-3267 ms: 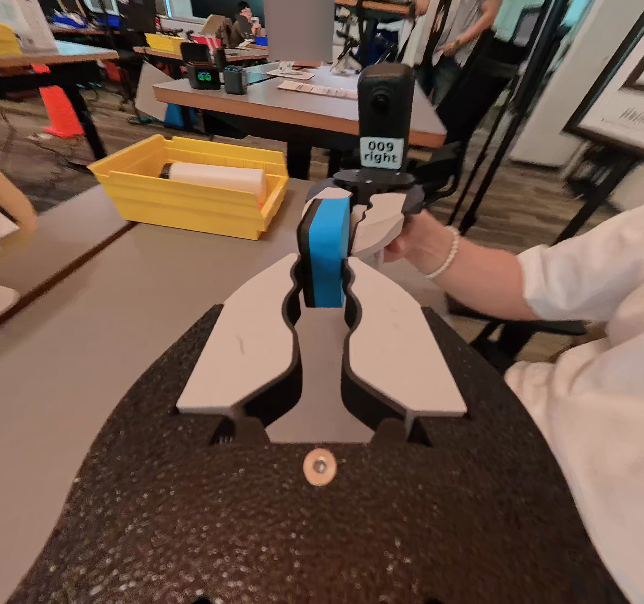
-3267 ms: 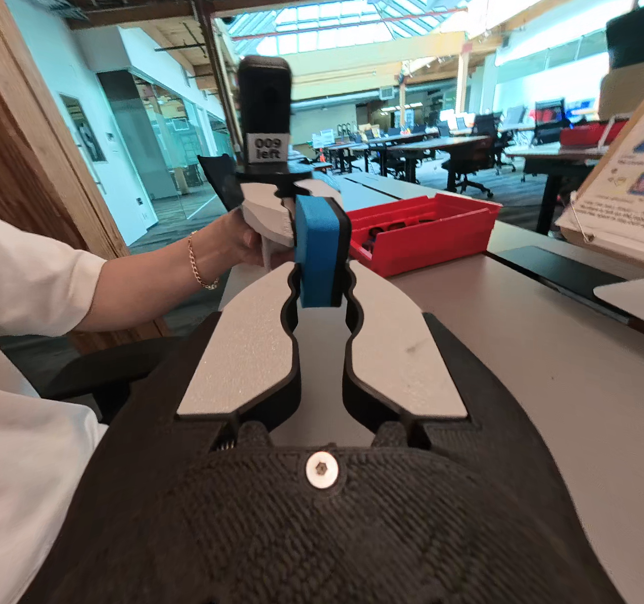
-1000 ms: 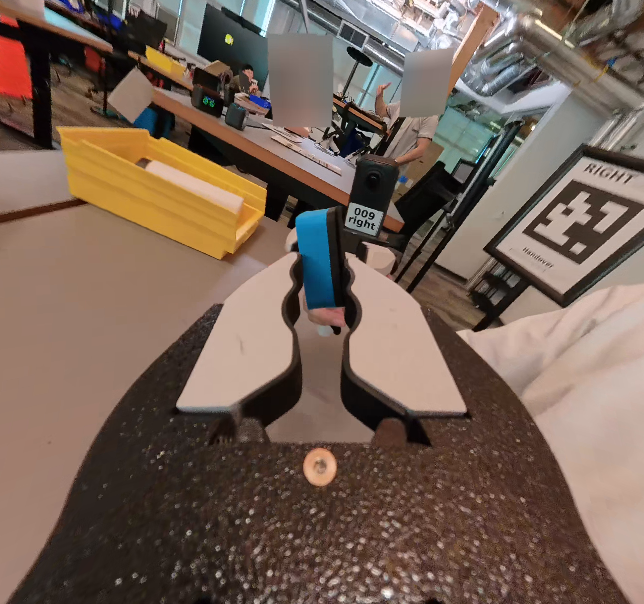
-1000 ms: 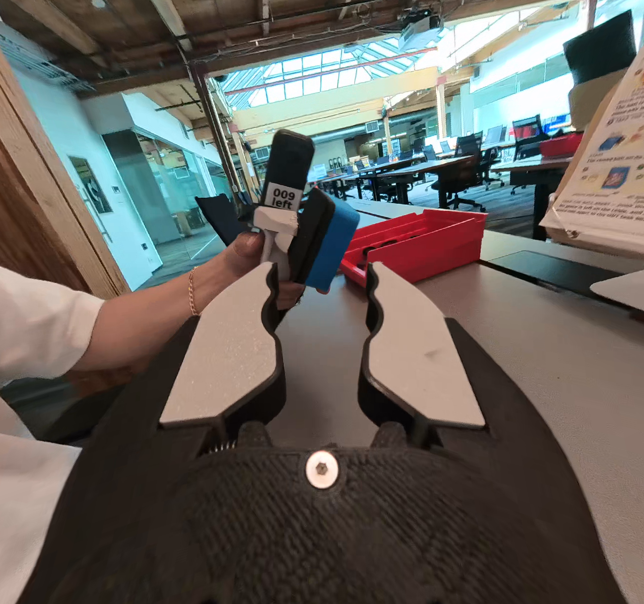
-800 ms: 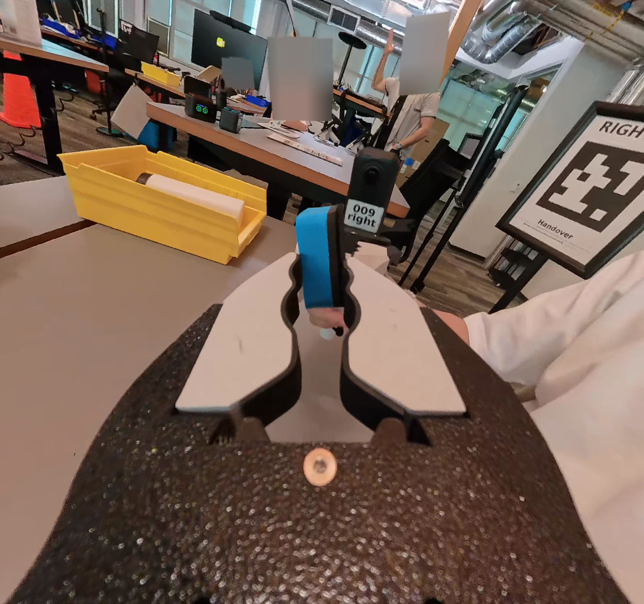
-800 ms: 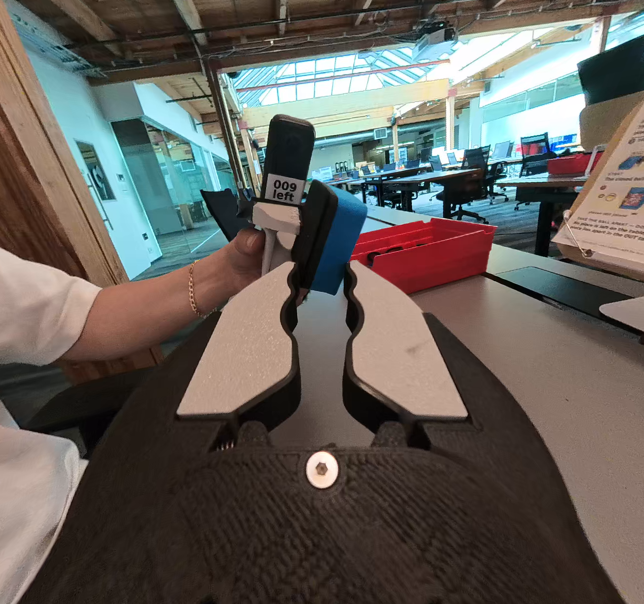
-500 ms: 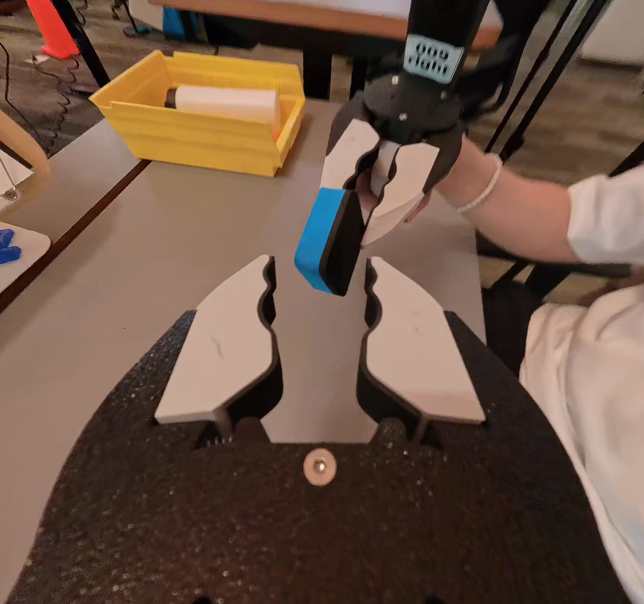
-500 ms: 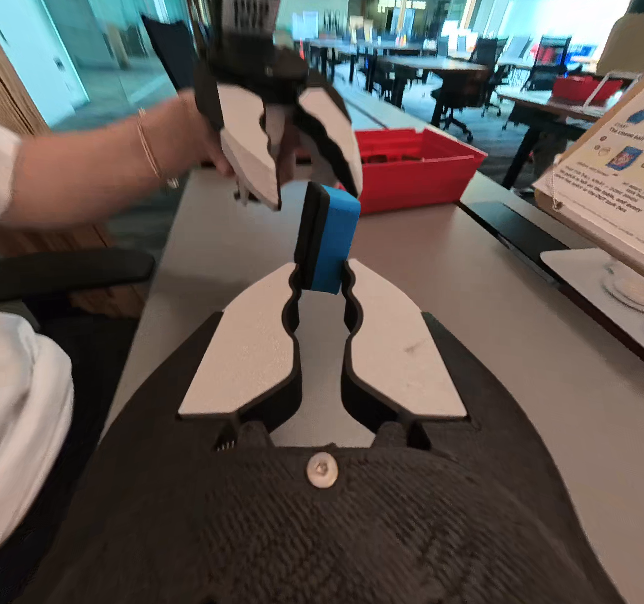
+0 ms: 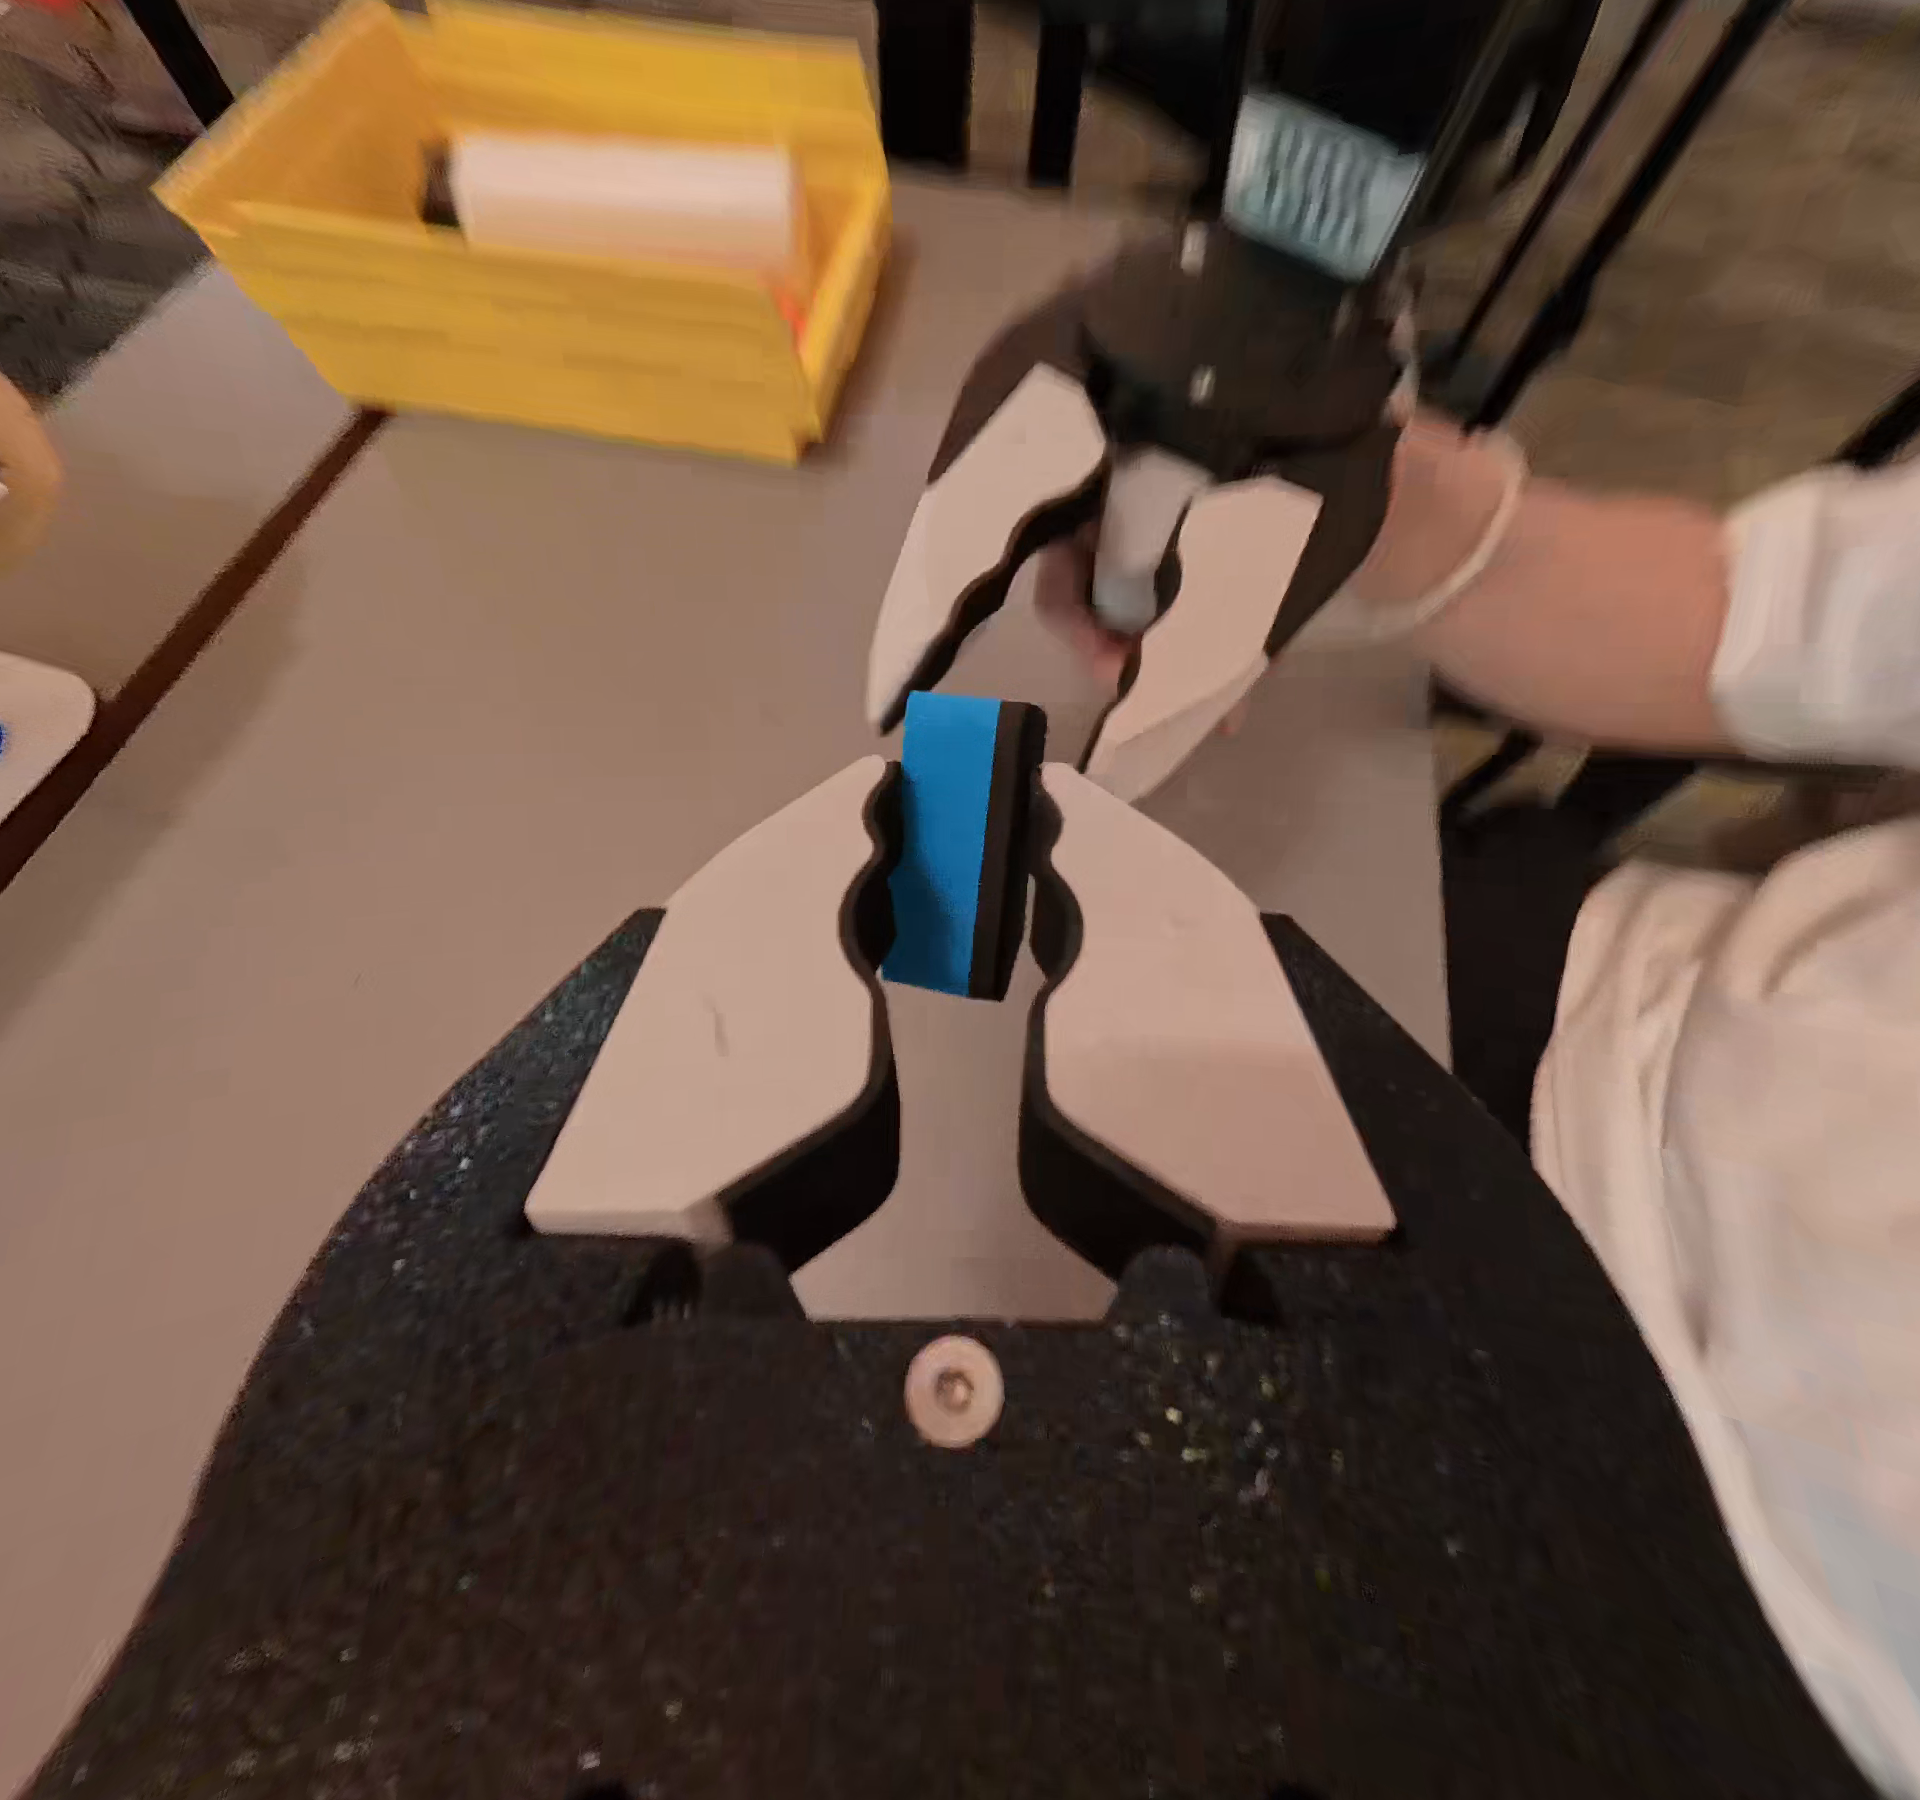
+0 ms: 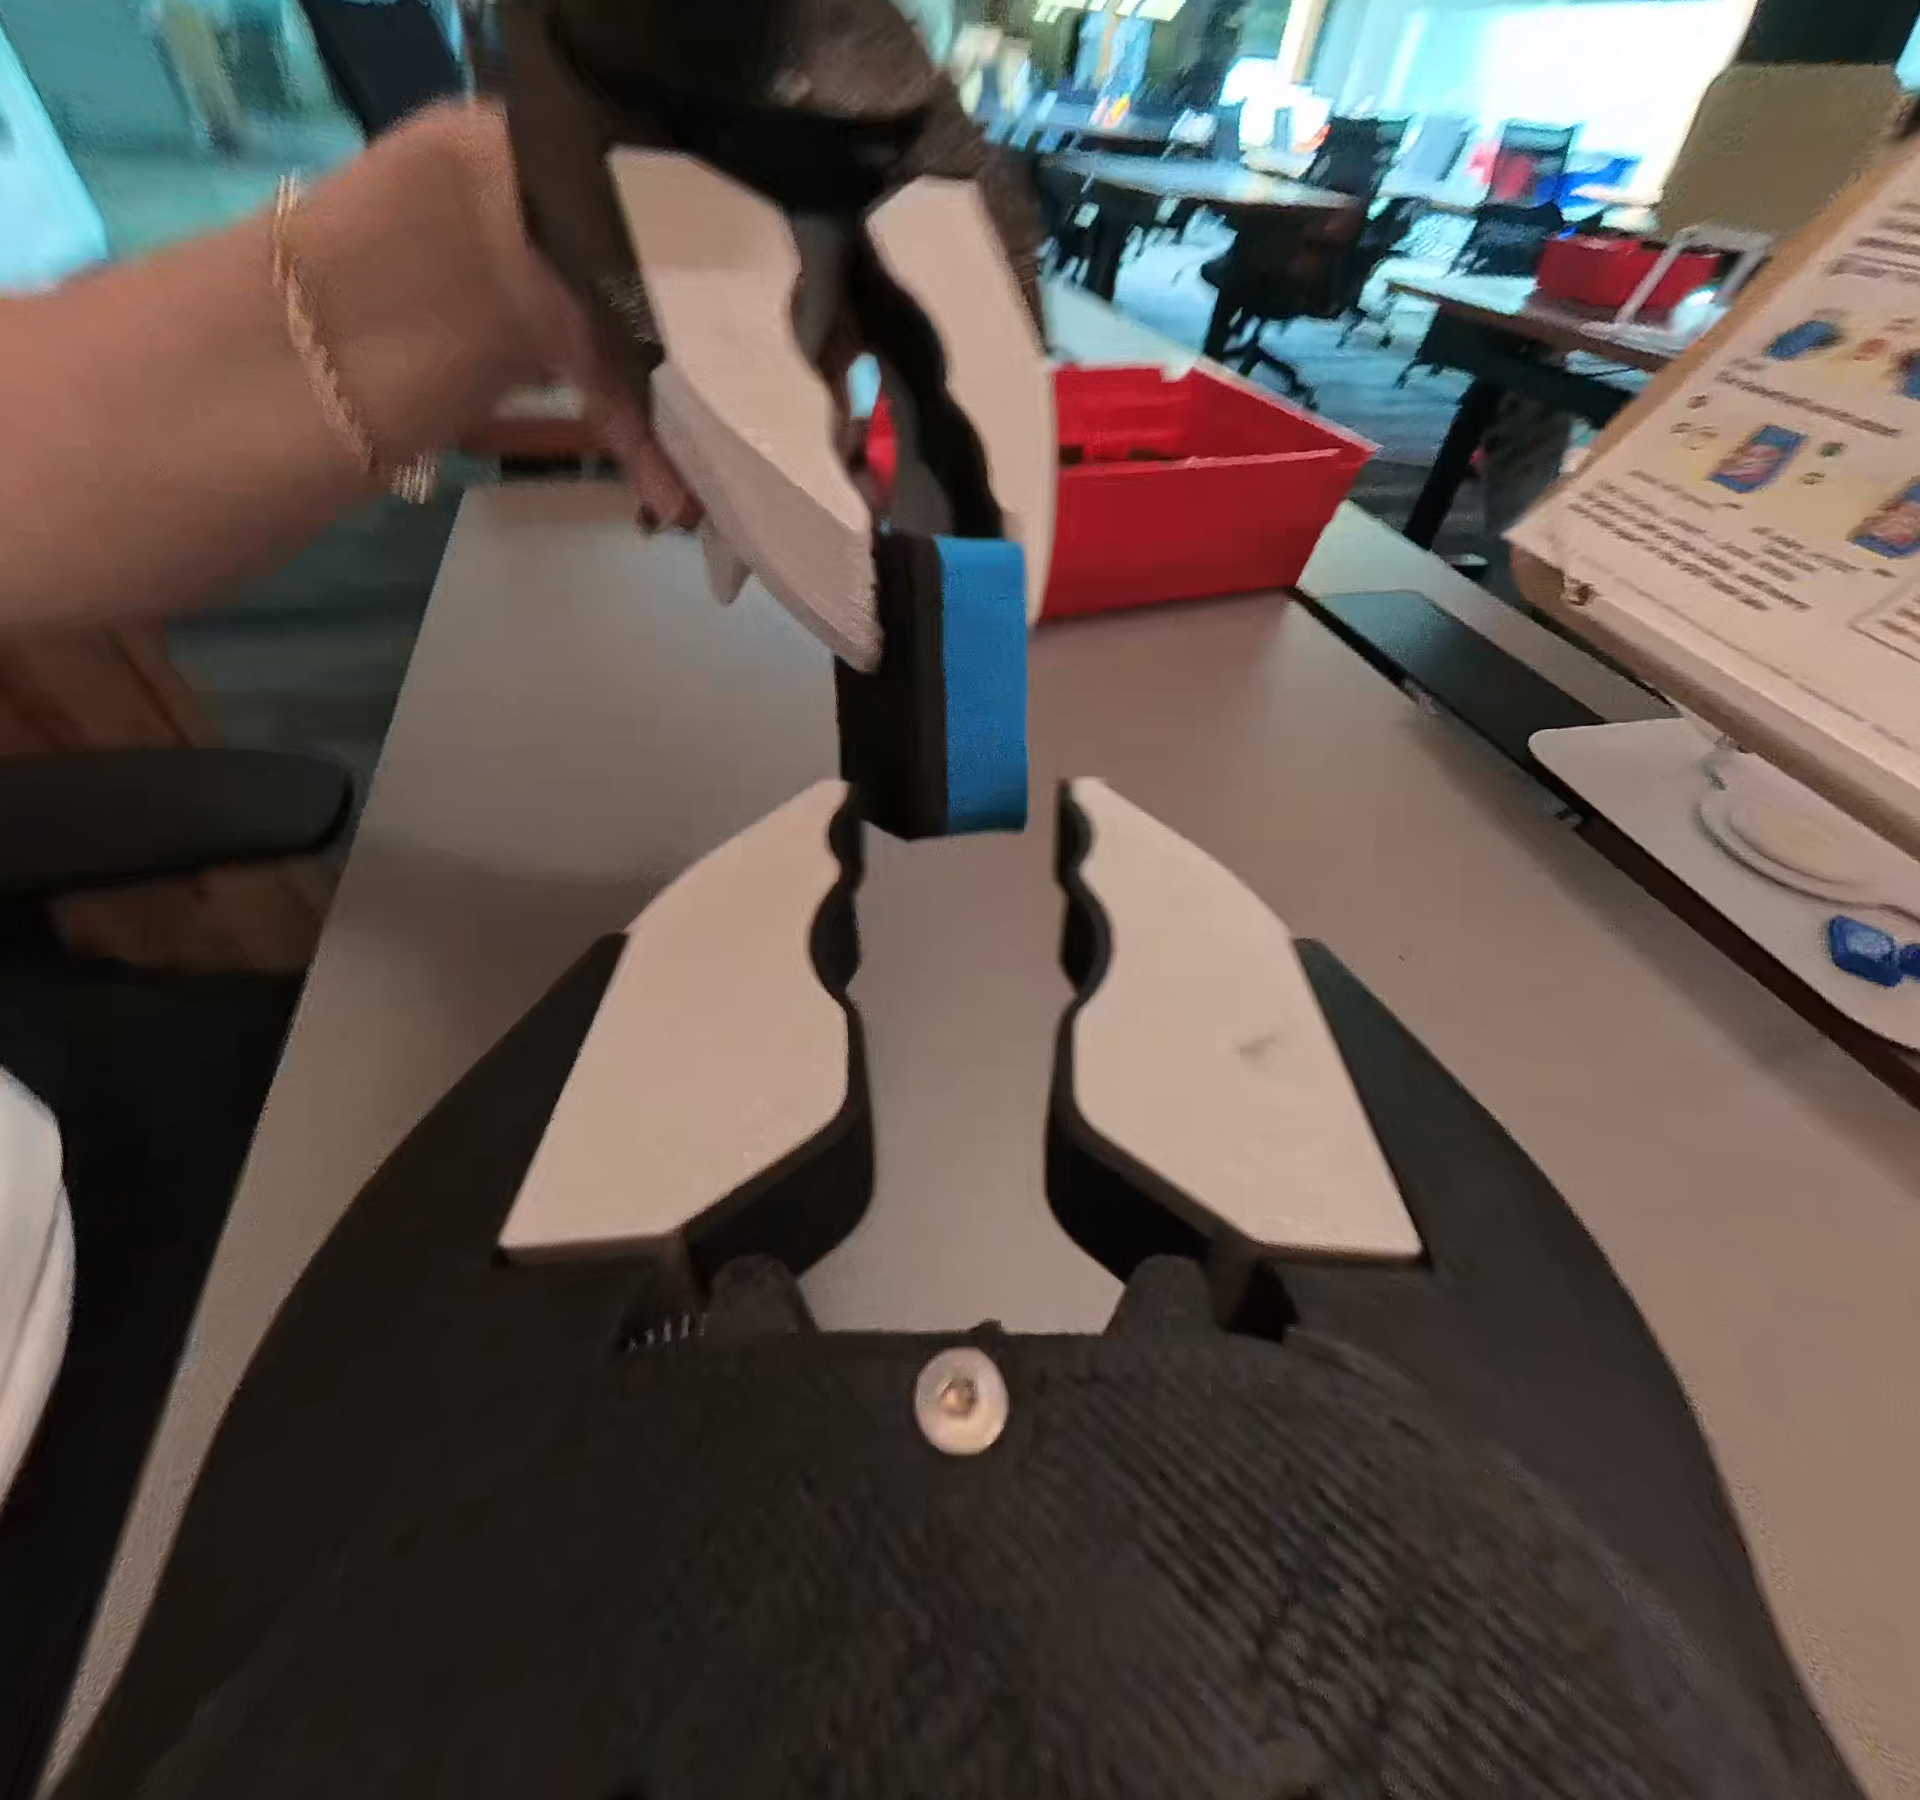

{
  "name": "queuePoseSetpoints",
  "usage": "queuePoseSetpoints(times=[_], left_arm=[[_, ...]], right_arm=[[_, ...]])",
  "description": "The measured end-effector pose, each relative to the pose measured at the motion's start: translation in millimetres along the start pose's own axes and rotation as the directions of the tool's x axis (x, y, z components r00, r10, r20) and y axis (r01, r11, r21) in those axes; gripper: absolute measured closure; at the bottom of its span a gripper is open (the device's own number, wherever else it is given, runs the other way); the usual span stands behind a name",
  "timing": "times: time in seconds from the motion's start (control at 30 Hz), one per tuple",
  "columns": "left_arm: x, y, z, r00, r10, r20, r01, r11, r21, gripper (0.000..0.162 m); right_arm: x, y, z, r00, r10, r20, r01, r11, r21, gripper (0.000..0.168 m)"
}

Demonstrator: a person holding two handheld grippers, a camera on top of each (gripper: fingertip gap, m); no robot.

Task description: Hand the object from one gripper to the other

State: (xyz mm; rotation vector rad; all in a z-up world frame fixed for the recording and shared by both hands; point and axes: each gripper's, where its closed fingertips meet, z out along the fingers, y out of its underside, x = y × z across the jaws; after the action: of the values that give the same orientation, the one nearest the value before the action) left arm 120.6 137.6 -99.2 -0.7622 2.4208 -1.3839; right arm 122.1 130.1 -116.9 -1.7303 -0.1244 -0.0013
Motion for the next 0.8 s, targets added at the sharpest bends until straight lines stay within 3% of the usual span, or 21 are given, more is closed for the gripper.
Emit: queuePoseSetpoints(times=[0.03, 0.13, 0.23, 0.33, 0.37, 0.53, 0.63, 0.73, 0.8], left_arm=[[-2, -11, -4, 0.999, -0.044, -0.005, 0.044, 0.994, 0.096, 0.141], [-4, -38, -18, 0.994, -0.103, -0.036, 0.109, 0.930, 0.351, 0.141], [5, -47, -20, 0.994, -0.087, -0.064, 0.107, 0.868, 0.484, 0.141], [7, -47, -18, 0.995, -0.083, -0.047, 0.095, 0.832, 0.546, 0.141], [8, -47, -18, 0.995, -0.083, -0.055, 0.100, 0.822, 0.560, 0.141], [10, -32, -14, 0.997, -0.067, -0.050, 0.083, 0.877, 0.473, 0.135], [4, -22, -14, 0.996, -0.089, -0.016, 0.089, 0.923, 0.374, 0.112], [12, -19, -8, 0.918, -0.328, -0.223, 0.383, 0.879, 0.283, 0.074], [19, -19, -5, 0.808, -0.470, -0.356, 0.557, 0.807, 0.196, 0.068]], right_arm=[[7, -6, -1, 0.997, 0.072, -0.018, -0.071, 0.996, 0.058, 0.121], [13, -21, -3, 0.969, 0.243, 0.046, -0.248, 0.945, 0.213, 0.115], [6, -37, -7, 0.949, 0.284, 0.136, -0.313, 0.898, 0.310, 0.122], [-3, -42, -9, 0.962, 0.221, 0.163, -0.264, 0.906, 0.331, 0.145], [-3, -43, -11, 0.970, 0.192, 0.151, -0.233, 0.913, 0.336, 0.145], [-2, -31, -13, 0.994, 0.069, 0.088, -0.086, 0.974, 0.211, 0.147], [4, -29, -19, 0.999, -0.040, 0.002, 0.039, 0.985, 0.170, 0.147], [9, -31, -22, 0.975, -0.195, -0.103, 0.210, 0.964, 0.163, 0.147], [13, -28, -20, 0.939, -0.298, -0.171, 0.320, 0.940, 0.119, 0.147]])
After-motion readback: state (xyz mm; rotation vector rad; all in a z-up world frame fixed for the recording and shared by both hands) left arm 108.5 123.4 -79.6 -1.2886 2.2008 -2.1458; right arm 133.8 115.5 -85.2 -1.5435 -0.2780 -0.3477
